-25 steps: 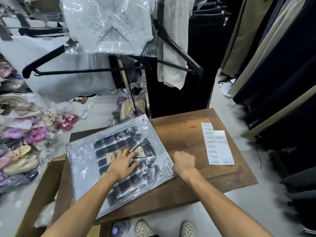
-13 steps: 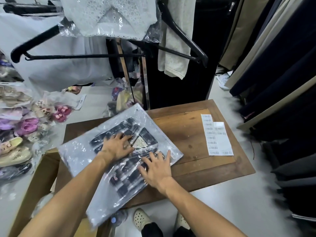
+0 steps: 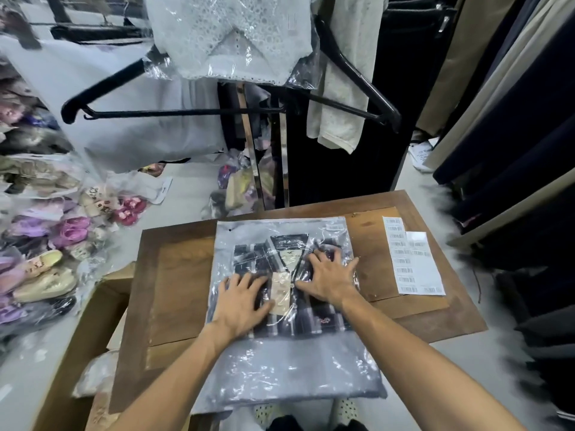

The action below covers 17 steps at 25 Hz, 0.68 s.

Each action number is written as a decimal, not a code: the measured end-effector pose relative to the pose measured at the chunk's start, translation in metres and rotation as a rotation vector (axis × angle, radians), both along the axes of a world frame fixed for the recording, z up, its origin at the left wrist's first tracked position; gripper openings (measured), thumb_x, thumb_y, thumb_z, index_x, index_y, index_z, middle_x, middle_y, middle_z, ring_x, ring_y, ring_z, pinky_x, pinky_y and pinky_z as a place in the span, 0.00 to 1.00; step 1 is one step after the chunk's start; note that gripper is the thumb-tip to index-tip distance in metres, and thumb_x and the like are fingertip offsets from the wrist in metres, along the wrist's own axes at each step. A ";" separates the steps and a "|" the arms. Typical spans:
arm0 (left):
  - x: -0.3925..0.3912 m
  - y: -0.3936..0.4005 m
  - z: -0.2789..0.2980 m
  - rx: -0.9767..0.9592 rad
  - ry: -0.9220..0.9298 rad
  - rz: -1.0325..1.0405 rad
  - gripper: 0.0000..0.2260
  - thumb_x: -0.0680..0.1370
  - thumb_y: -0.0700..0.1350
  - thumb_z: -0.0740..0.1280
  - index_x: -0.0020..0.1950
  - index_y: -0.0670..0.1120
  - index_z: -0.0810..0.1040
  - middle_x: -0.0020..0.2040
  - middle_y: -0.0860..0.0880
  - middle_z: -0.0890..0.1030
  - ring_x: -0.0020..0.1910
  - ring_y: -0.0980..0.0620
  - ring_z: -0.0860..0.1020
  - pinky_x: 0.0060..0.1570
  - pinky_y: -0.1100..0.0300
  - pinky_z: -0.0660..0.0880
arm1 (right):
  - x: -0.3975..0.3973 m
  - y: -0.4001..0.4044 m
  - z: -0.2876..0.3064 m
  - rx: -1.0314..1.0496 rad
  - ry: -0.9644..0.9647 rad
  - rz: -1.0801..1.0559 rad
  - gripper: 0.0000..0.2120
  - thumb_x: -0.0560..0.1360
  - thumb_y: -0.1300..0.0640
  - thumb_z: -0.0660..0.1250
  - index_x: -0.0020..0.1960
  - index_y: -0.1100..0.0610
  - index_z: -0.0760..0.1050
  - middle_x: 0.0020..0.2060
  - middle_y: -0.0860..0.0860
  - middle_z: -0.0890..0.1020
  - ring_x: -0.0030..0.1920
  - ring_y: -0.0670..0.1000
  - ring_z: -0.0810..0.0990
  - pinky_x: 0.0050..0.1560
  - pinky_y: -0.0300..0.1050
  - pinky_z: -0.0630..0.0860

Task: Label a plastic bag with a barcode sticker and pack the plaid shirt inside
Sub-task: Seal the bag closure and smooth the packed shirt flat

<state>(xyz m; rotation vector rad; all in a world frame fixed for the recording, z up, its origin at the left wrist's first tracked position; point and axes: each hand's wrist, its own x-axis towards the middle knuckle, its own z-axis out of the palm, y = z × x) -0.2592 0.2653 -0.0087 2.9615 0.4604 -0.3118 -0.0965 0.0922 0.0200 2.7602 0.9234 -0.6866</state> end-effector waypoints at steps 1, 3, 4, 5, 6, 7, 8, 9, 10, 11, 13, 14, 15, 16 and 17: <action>0.000 0.002 -0.001 -0.007 0.009 -0.011 0.35 0.77 0.73 0.49 0.78 0.58 0.67 0.72 0.50 0.74 0.70 0.45 0.71 0.73 0.41 0.63 | 0.006 0.005 0.000 -0.005 0.018 -0.005 0.42 0.74 0.23 0.53 0.82 0.43 0.52 0.83 0.48 0.53 0.81 0.66 0.51 0.70 0.84 0.49; 0.005 0.008 0.003 -0.040 0.024 -0.010 0.39 0.75 0.76 0.45 0.80 0.58 0.63 0.78 0.50 0.69 0.75 0.46 0.67 0.76 0.40 0.59 | 0.016 0.011 0.001 0.019 0.047 -0.022 0.40 0.75 0.25 0.55 0.82 0.40 0.53 0.84 0.48 0.49 0.82 0.66 0.47 0.72 0.81 0.48; 0.008 0.011 0.006 -0.052 0.025 -0.002 0.41 0.73 0.77 0.43 0.80 0.58 0.63 0.79 0.50 0.67 0.76 0.46 0.65 0.77 0.41 0.59 | 0.018 0.011 0.003 0.064 0.043 -0.042 0.39 0.75 0.26 0.57 0.81 0.39 0.55 0.84 0.49 0.49 0.82 0.65 0.48 0.74 0.79 0.49; 0.010 0.011 0.009 -0.062 0.021 0.013 0.41 0.72 0.77 0.43 0.80 0.59 0.63 0.79 0.48 0.66 0.77 0.45 0.64 0.77 0.41 0.58 | 0.018 0.007 0.004 0.127 0.028 -0.067 0.38 0.74 0.26 0.59 0.80 0.38 0.57 0.84 0.49 0.51 0.82 0.64 0.50 0.75 0.77 0.51; 0.010 0.011 0.010 -0.073 0.012 0.040 0.41 0.72 0.77 0.45 0.80 0.59 0.63 0.80 0.46 0.65 0.78 0.43 0.62 0.77 0.38 0.58 | 0.016 0.000 0.005 0.193 0.016 -0.088 0.37 0.73 0.26 0.60 0.79 0.37 0.59 0.83 0.49 0.52 0.81 0.62 0.52 0.76 0.74 0.53; 0.010 0.011 0.011 -0.082 0.012 0.073 0.40 0.72 0.77 0.48 0.80 0.60 0.62 0.81 0.44 0.62 0.80 0.41 0.60 0.77 0.35 0.56 | 0.012 -0.009 0.004 0.240 0.020 -0.102 0.38 0.72 0.25 0.61 0.79 0.36 0.59 0.83 0.49 0.53 0.81 0.62 0.53 0.77 0.72 0.53; 0.009 0.011 0.012 -0.091 0.043 0.100 0.40 0.72 0.78 0.51 0.80 0.61 0.61 0.82 0.43 0.59 0.81 0.39 0.56 0.76 0.33 0.53 | 0.008 -0.019 0.001 0.253 0.041 -0.101 0.40 0.71 0.24 0.61 0.79 0.35 0.58 0.83 0.49 0.53 0.81 0.61 0.53 0.77 0.70 0.52; 0.009 0.011 0.013 -0.097 0.101 0.116 0.41 0.72 0.79 0.52 0.81 0.62 0.59 0.83 0.43 0.55 0.82 0.38 0.53 0.76 0.31 0.51 | 0.005 -0.028 -0.002 0.240 0.068 -0.083 0.41 0.70 0.22 0.61 0.79 0.35 0.56 0.83 0.49 0.52 0.82 0.60 0.52 0.77 0.69 0.51; 0.010 0.012 0.012 -0.104 0.159 0.120 0.42 0.71 0.80 0.51 0.81 0.63 0.56 0.84 0.44 0.52 0.83 0.38 0.50 0.76 0.31 0.50 | 0.005 -0.034 -0.006 0.209 0.098 -0.061 0.43 0.69 0.21 0.60 0.80 0.34 0.55 0.83 0.49 0.51 0.82 0.59 0.50 0.77 0.69 0.51; 0.013 0.013 0.013 -0.111 0.195 0.119 0.44 0.68 0.82 0.47 0.81 0.64 0.54 0.85 0.44 0.50 0.83 0.39 0.48 0.76 0.31 0.49 | 0.007 -0.037 -0.010 0.183 0.124 -0.047 0.44 0.69 0.21 0.60 0.80 0.34 0.54 0.84 0.48 0.49 0.82 0.58 0.49 0.77 0.68 0.51; 0.022 0.014 0.016 -0.120 0.204 0.123 0.49 0.62 0.82 0.40 0.81 0.64 0.53 0.85 0.45 0.48 0.83 0.39 0.47 0.77 0.30 0.50 | 0.017 -0.034 -0.016 0.195 0.159 -0.055 0.45 0.68 0.22 0.63 0.80 0.35 0.54 0.84 0.48 0.48 0.83 0.59 0.47 0.78 0.67 0.51; 0.028 0.015 0.016 -0.126 0.201 0.132 0.50 0.62 0.82 0.40 0.81 0.64 0.53 0.85 0.45 0.48 0.83 0.39 0.47 0.77 0.29 0.51 | 0.024 -0.030 -0.016 0.207 0.169 -0.054 0.44 0.69 0.24 0.65 0.80 0.35 0.55 0.84 0.49 0.48 0.83 0.59 0.47 0.78 0.67 0.50; 0.033 0.016 0.016 -0.135 0.199 0.149 0.49 0.62 0.82 0.41 0.81 0.64 0.53 0.85 0.45 0.48 0.83 0.39 0.48 0.76 0.28 0.51 | 0.030 -0.025 -0.014 0.213 0.178 -0.047 0.44 0.69 0.25 0.66 0.80 0.36 0.55 0.84 0.49 0.48 0.83 0.59 0.47 0.79 0.68 0.50; 0.037 0.017 0.017 -0.146 0.202 0.166 0.48 0.63 0.82 0.43 0.81 0.64 0.54 0.85 0.45 0.48 0.83 0.39 0.48 0.76 0.28 0.52 | 0.036 -0.022 -0.013 0.211 0.186 -0.046 0.44 0.69 0.26 0.67 0.80 0.36 0.55 0.84 0.49 0.48 0.83 0.60 0.47 0.79 0.69 0.50; 0.039 0.017 0.016 -0.157 0.199 0.175 0.47 0.64 0.82 0.46 0.81 0.64 0.54 0.85 0.45 0.49 0.83 0.39 0.48 0.76 0.27 0.52 | 0.040 -0.020 -0.013 0.211 0.191 -0.039 0.45 0.69 0.27 0.68 0.80 0.36 0.55 0.84 0.48 0.48 0.83 0.60 0.47 0.79 0.69 0.50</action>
